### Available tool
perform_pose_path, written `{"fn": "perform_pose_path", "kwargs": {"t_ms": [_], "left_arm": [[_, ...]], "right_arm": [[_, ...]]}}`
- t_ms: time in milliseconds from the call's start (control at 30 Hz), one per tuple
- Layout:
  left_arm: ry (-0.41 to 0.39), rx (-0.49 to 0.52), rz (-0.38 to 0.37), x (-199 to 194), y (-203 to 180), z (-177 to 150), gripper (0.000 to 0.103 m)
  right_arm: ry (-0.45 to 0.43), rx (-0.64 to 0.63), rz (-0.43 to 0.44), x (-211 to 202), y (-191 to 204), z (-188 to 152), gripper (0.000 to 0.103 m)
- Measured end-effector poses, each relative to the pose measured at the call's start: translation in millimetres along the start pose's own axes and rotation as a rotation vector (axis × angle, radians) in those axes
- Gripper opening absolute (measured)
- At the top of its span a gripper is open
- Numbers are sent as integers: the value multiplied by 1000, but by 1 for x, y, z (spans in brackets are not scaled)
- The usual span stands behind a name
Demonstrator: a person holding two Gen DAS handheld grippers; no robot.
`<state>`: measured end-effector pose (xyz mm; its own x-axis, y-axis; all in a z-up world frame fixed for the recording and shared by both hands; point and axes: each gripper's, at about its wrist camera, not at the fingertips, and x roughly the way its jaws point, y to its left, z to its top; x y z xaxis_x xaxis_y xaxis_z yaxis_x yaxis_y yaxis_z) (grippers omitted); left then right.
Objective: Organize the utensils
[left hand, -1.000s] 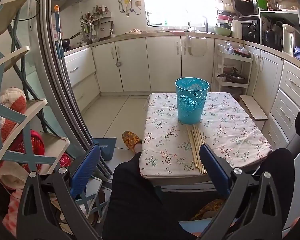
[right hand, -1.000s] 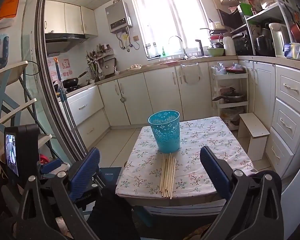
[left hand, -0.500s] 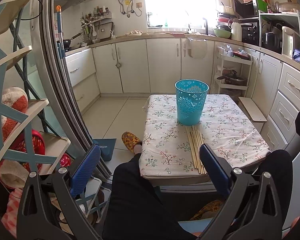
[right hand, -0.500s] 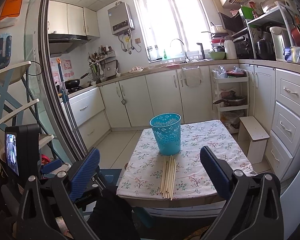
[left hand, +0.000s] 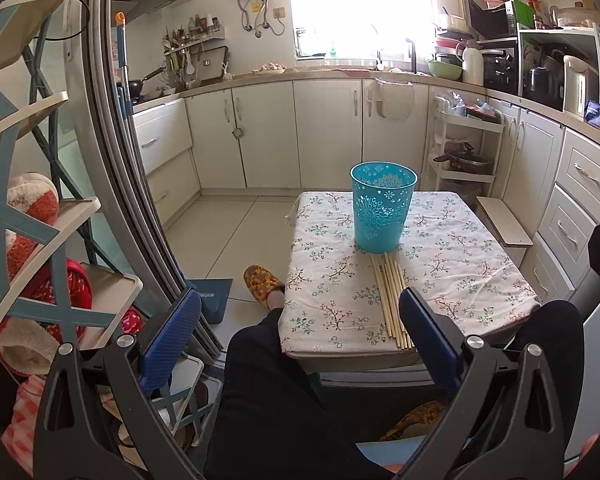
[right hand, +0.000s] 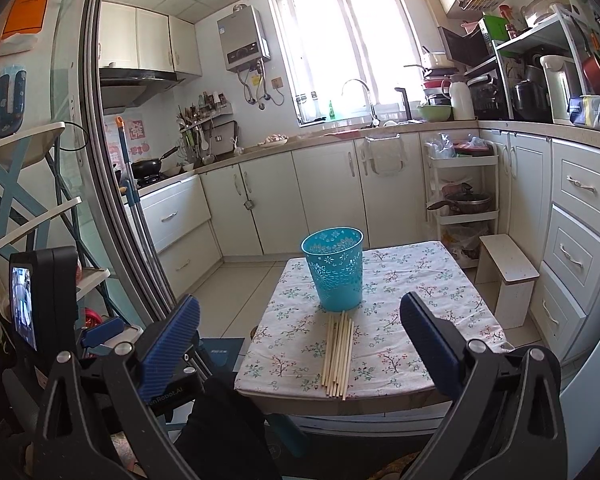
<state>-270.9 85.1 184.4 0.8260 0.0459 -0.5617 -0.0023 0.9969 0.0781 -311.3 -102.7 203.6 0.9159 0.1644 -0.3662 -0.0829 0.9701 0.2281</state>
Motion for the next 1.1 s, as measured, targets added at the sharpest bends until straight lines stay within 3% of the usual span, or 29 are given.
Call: {"fn": "perform_pose_path", "kwargs": {"t_ms": [200,467,700,900,967,1100], "left_arm": [[-11,10,-1,-3,0,-1,95],[9,18,-15,14,-2,5,95],[111,4,-40,75,1,11,89],[192,2,-62,136,-6,13,88],[214,-1,-65,154,-11,12,88],[266,-17,-77,191,-19,9,88]], "right_arm": [[-28,-29,3,-1,4,-1,96],[21,35,-2,17,-2,2,96],[102,94,-23,63,-19,-1,96],[261,101,-94,134,-49,-21,96],[316,99,-99,162,-59,-31,92],[416,74,-113,209,-75,-54,65]]}}
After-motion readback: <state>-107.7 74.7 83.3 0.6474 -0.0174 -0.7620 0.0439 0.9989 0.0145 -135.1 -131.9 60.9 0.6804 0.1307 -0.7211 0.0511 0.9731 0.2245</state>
